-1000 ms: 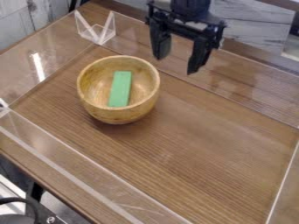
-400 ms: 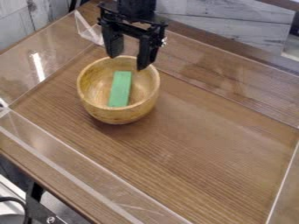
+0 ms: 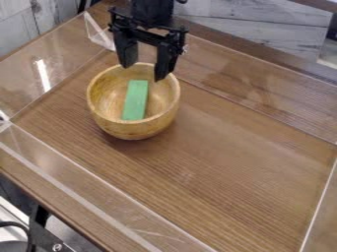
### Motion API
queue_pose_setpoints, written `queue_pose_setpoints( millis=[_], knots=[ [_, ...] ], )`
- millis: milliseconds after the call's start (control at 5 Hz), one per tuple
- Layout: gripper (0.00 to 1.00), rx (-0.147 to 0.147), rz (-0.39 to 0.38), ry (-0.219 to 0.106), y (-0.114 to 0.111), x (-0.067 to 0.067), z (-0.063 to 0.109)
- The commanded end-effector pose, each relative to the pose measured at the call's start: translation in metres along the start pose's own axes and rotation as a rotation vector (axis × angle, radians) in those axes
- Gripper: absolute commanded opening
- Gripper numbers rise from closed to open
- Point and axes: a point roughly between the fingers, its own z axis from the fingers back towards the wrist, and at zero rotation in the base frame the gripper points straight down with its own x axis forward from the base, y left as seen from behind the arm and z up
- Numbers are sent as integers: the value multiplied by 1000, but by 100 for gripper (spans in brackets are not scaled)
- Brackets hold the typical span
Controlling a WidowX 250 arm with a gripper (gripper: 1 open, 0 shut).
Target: Remove the green block from inside the brown bowl and put it on the table
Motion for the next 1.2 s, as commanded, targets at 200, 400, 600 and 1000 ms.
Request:
queue_pose_setpoints(
  millis=[200, 400, 600, 1000],
  knots=[
    [100, 9, 73, -21, 1, -1, -8],
    [100, 8, 116, -19, 0, -5, -20],
    [100, 9, 80, -22, 4, -8, -17],
    [100, 8, 69, -12, 9, -15, -20]
  ],
)
